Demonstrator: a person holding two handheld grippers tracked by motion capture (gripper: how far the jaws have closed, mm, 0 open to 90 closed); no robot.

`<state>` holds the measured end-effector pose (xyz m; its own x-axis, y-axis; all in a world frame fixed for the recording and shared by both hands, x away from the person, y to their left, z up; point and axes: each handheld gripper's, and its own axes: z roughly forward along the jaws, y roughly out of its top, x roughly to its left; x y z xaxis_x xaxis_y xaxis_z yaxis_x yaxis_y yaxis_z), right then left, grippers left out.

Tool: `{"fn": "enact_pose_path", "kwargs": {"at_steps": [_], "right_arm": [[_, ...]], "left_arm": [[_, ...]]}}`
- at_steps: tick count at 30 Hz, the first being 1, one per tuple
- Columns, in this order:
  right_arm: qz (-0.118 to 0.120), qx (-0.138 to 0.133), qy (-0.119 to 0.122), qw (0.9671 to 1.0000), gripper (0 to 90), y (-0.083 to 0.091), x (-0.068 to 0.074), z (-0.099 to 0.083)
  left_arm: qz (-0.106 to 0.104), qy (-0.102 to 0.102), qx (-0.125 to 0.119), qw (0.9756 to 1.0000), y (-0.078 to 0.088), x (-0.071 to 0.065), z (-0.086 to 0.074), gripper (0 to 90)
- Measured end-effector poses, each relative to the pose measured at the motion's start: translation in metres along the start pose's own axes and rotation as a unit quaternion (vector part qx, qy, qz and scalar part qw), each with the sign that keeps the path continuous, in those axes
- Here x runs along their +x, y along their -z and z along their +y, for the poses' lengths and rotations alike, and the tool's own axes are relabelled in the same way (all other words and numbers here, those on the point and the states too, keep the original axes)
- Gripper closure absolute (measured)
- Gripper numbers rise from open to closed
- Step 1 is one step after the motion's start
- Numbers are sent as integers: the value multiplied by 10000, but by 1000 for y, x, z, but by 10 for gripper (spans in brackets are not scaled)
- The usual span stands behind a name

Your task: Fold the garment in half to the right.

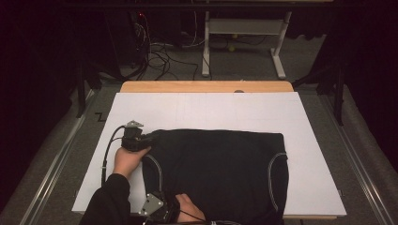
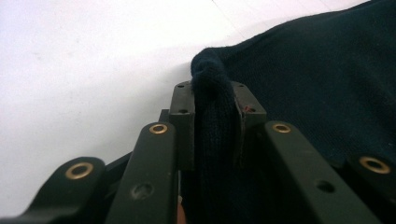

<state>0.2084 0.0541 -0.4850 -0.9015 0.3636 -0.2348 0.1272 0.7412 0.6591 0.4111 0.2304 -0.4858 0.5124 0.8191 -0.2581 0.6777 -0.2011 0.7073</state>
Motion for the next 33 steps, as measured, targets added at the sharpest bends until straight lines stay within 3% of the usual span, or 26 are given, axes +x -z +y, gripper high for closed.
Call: {"fn": "enact_pose_path", "kwargs": {"at_steps": [5,7,12,22,25,33], "right_arm": [[85,-83,-100,9999,421,4,-3,-2],[130,-143,-221,9996,490,7,-6,-3],[274,-257,-512,9980,555,11,-16,-6],[172,-355,-427,9983,714,20,-18,-5],[196,-419,-391,9982,729,22,-19,-5],[180,-475,-394,9979,732,24,-19,-6]], "left_arm": [[9,-2,-4,10000,0,0,0,700],[-2,10,-7,10000,0,0,0,701],[-8,39,-2,10000,0,1,0,700],[92,108,-25,9999,0,1,0,697],[199,121,-132,9996,2,0,-2,696],[182,152,-204,9995,4,0,-2,700]]}}
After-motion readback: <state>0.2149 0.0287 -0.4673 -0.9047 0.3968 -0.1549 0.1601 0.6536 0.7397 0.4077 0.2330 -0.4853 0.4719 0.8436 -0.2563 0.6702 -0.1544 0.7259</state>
